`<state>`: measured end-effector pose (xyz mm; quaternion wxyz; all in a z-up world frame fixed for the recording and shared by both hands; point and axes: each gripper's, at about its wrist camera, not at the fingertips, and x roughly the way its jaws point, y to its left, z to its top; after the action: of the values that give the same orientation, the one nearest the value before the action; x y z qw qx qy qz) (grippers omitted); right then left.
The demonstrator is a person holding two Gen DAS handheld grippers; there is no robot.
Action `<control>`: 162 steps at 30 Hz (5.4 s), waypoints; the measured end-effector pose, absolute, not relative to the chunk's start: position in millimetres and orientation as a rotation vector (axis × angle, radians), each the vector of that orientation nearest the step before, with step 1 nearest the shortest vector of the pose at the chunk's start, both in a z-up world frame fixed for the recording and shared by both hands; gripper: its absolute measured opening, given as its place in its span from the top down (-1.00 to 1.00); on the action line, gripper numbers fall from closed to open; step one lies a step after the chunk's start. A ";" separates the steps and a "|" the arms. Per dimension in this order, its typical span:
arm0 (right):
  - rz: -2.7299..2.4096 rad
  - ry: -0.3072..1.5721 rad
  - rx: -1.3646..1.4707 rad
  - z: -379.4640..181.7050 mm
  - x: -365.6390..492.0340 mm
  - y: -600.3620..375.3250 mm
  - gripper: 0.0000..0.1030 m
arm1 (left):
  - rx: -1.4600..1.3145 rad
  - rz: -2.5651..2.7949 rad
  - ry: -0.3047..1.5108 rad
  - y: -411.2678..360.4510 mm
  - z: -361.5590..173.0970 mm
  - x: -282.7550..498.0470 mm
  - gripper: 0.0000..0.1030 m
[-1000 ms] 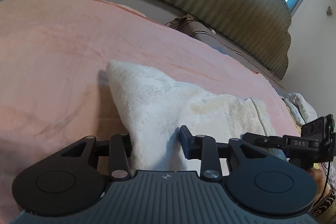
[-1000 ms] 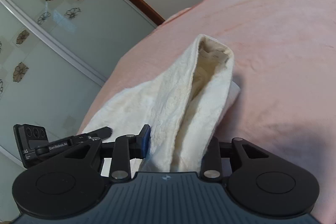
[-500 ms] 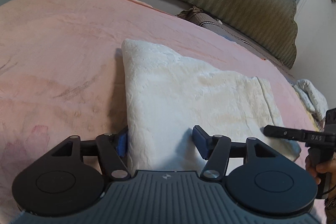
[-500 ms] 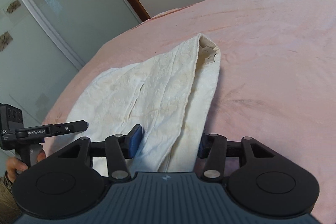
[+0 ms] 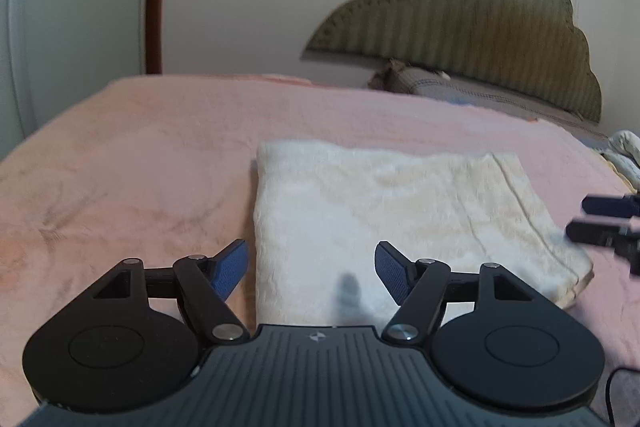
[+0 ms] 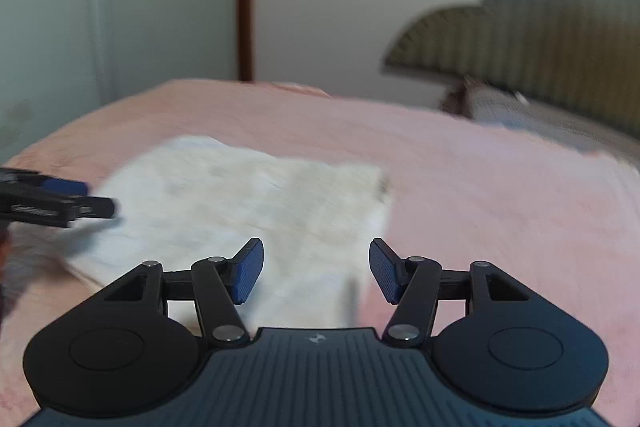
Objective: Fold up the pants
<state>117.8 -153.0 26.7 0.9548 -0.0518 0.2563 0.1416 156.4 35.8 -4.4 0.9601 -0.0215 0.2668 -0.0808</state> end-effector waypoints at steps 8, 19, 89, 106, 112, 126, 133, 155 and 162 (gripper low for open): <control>0.372 0.643 -0.195 -15.2 126.3 -119.9 -0.11 | 0.062 -0.252 0.607 6.0 -26.1 152.4 -0.64; 0.356 0.624 -0.145 -11.5 111.4 -120.9 -0.12 | 0.131 -0.253 0.596 -5.6 -37.7 142.2 -0.74; 0.148 0.700 0.042 -49.1 16.4 -98.3 -0.99 | 0.057 -0.126 0.686 11.4 -52.1 66.2 -1.00; 0.085 0.667 -0.001 -57.1 8.8 -88.3 -1.00 | 0.054 -0.098 0.663 19.3 -55.3 54.7 -1.00; 0.086 0.667 0.000 -57.4 9.7 -87.8 -1.00 | 0.048 -0.101 0.662 20.8 -56.0 54.9 -1.00; 0.087 0.667 0.000 -57.3 11.4 -87.4 -1.00 | 0.048 -0.101 0.662 20.4 -56.1 54.6 -1.00; 0.086 0.667 0.001 -57.2 11.8 -88.0 -1.00 | 0.047 -0.101 0.662 20.3 -56.2 54.7 -1.00; 0.078 0.667 0.001 -57.5 12.4 -86.4 -1.00 | 0.051 -0.102 0.664 20.0 -56.8 55.2 -1.00; 0.050 0.653 0.018 -56.7 11.2 -87.7 -1.00 | 0.048 -0.092 0.660 20.7 -56.8 54.6 -1.00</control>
<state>11.2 -87.7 -56.7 0.9469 0.0086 0.3205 0.0246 54.6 20.7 -56.8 0.9448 0.0234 0.3237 -0.0451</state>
